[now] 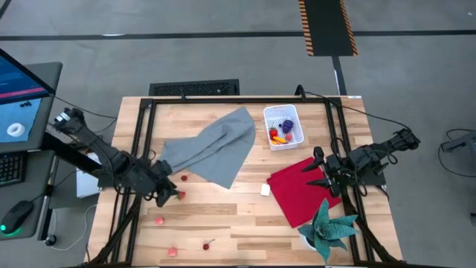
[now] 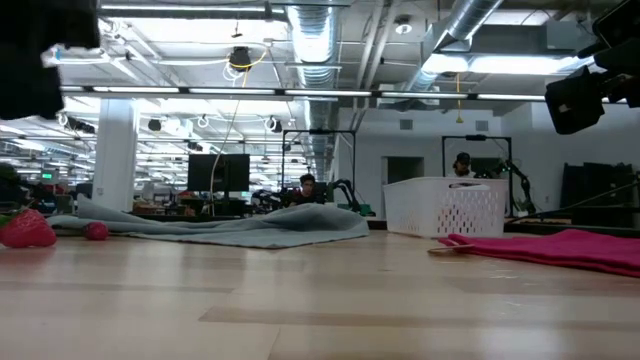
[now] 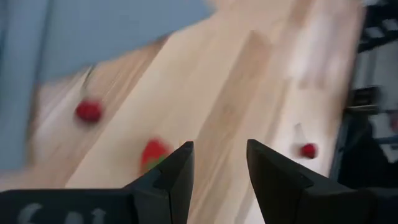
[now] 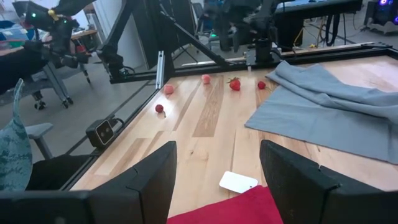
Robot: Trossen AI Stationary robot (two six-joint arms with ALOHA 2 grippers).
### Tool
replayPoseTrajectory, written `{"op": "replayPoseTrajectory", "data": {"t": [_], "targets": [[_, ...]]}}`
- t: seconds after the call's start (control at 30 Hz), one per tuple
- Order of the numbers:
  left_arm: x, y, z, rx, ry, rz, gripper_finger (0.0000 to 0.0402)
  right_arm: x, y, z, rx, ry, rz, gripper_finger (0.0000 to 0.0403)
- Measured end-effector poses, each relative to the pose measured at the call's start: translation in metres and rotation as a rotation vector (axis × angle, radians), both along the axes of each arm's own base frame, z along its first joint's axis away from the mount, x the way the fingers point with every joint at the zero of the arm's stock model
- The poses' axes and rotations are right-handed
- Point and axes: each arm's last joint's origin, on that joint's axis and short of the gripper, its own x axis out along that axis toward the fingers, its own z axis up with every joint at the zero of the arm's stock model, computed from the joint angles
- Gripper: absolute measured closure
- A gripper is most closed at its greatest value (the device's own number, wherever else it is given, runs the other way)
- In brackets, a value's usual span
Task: Pick and placing Produce into tupperware
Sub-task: Put the red strawberry into the white bin
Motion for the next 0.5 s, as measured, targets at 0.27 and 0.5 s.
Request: {"op": "replayPoseTrajectory", "data": {"t": [0.27,0.5], "targets": [[0.001,-0.013,-0.019,0.014,0.17,0.042,0.0264,0.0,0.0,0.0,0.0,0.0,0.0,0.0148],[0.013,-0.026,-0.044,0.078,0.322,0.031,0.0276,0.0,0.0,0.0,0.0,0.0,0.0,0.0148]]}}
